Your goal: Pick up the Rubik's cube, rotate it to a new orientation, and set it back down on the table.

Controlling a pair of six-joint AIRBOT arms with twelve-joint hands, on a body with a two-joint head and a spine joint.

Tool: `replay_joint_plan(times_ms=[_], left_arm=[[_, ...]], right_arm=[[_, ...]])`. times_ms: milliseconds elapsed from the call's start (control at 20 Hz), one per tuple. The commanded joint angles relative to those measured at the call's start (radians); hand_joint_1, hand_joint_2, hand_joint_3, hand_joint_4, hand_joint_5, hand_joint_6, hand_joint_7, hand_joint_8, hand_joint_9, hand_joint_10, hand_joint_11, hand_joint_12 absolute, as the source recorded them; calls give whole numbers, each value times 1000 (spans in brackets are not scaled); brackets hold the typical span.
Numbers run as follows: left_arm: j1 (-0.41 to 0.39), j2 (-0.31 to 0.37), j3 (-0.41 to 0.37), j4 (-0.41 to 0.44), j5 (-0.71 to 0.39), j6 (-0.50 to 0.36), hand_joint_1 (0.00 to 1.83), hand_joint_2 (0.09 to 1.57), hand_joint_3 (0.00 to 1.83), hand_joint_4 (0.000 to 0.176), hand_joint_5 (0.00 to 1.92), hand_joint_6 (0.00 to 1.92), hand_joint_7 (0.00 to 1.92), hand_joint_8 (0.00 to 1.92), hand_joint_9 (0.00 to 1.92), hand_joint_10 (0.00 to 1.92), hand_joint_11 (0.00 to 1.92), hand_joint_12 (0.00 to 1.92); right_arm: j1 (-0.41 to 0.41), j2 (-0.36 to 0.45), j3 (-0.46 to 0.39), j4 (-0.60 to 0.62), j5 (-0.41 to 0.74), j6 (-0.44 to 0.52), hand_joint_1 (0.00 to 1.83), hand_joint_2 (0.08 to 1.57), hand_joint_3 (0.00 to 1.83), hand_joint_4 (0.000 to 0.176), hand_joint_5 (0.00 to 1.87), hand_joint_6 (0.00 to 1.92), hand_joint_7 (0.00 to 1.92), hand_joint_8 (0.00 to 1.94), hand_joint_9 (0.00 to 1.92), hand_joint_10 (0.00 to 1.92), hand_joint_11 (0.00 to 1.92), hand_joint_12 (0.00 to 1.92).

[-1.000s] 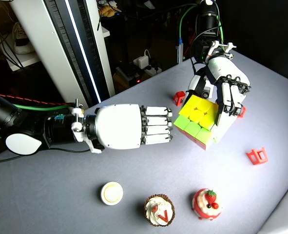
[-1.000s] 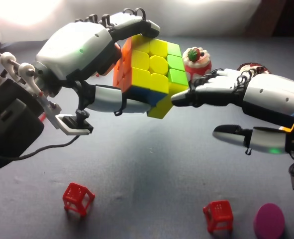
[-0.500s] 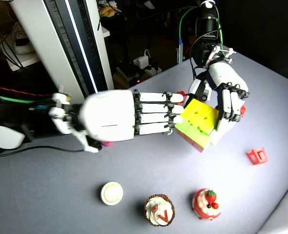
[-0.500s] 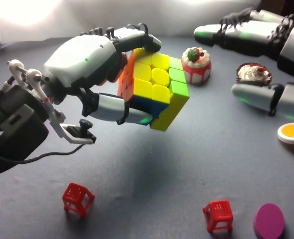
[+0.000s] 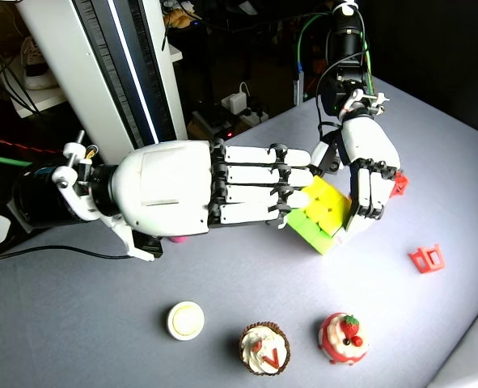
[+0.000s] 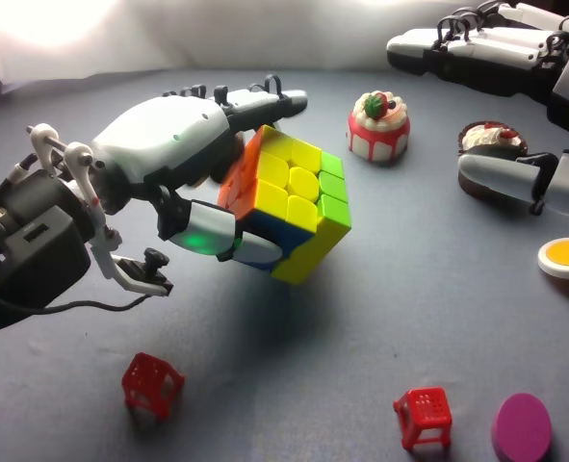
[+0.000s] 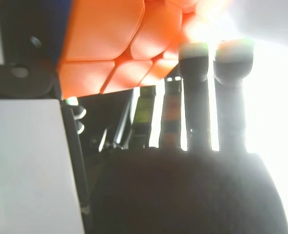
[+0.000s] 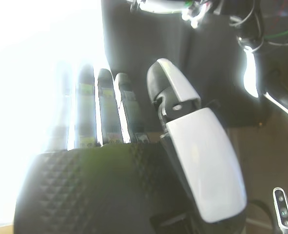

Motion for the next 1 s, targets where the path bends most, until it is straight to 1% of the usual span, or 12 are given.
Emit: replay_joint_plan(times_ms=[0, 100, 150, 200, 250, 400, 450, 650, 750, 850, 900, 950], left_arm=[[-10, 0, 2, -3, -115, -18, 847, 1085, 0, 0, 199, 8, 262, 567, 191, 1158, 318, 1921], [-7, 1, 2, -3, -114, -18, 730, 1058, 0, 0, 102, 2, 55, 55, 7, 261, 12, 1500], [-5, 3, 1, -2, -116, -18, 657, 1069, 0, 23, 22, 17, 10, 10, 1, 51, 2, 633], [-4, 6, 0, -2, -119, -17, 647, 1063, 0, 39, 4, 3, 1, 1, 0, 9, 0, 126], [-2, 11, -2, -5, -126, -15, 631, 1064, 0, 39, 0, 0, 0, 0, 0, 1, 0, 24], [7, 35, -22, -29, -151, 21, 659, 965, 0, 141, 0, 0, 0, 0, 0, 0, 0, 0], [9, 42, -27, -31, -160, 25, 644, 943, 0, 153, 0, 0, 0, 0, 0, 0, 0, 0], [17, 72, -47, -34, -203, 39, 499, 930, 0, 121, 0, 0, 0, 0, 0, 0, 0, 0], [27, 98, -70, -34, -261, 50, 412, 1029, 11, 74, 0, 0, 0, 0, 0, 0, 5, 2], [43, 118, -85, -33, -322, 43, 75, 1080, 34, 97, 0, 0, 0, 0, 0, 0, 0, 0], [61, 133, -94, -33, -378, 29, 14, 1148, 59, 138, 0, 0, 0, 0, 0, 0, 0, 0], [73, 144, -100, -33, -410, 21, 2, 1246, 40, 125, 0, 0, 0, 0, 0, 0, 0, 0]], right_arm=[[17, 6, 2, 35, 117, 3, 746, 1380, 0, 0, 218, 7, 223, 1, 301, 192, 0, 1413], [17, 7, 3, 35, 117, 3, 734, 1384, 0, 0, 203, 0, 218, 0, 294, 196, 0, 1446], [17, 8, 3, 35, 117, 3, 707, 1377, 0, 0, 201, 0, 211, 0, 267, 182, 0, 1377], [17, 9, 3, 35, 117, 3, 719, 1378, 0, 0, 200, 0, 210, 1, 265, 180, 0, 1384], [17, 10, 3, 36, 117, 3, 729, 1386, 2, 0, 186, 0, 195, 0, 261, 176, 0, 1408], [17, 10, 3, 38, 117, 3, 743, 1380, 0, 0, 197, 5, 202, 4, 274, 171, 0, 1404], [17, 11, 3, 39, 117, 3, 748, 1380, 0, 0, 200, 5, 205, 4, 285, 174, 0, 1443], [17, 14, 2, 41, 119, 3, 675, 1384, 1, 0, 131, 2, 118, 1, 249, 146, 0, 1370], [17, 15, 1, 43, 122, 3, 622, 1373, 0, 0, 99, 4, 86, 4, 189, 98, 0, 1164], [17, 16, 1, 45, 122, 3, 557, 1369, 0, 0, 9, 1, 8, 1, 79, 24, 0, 769], [17, 16, 0, 54, 124, -1, 518, 1366, 0, 0, 1, 0, 1, 0, 44, 6, 0, 604], [15, 16, -1, 60, 124, -5, 436, 1356, 0, 4, 0, 0, 0, 0, 11, 0, 0, 318]])
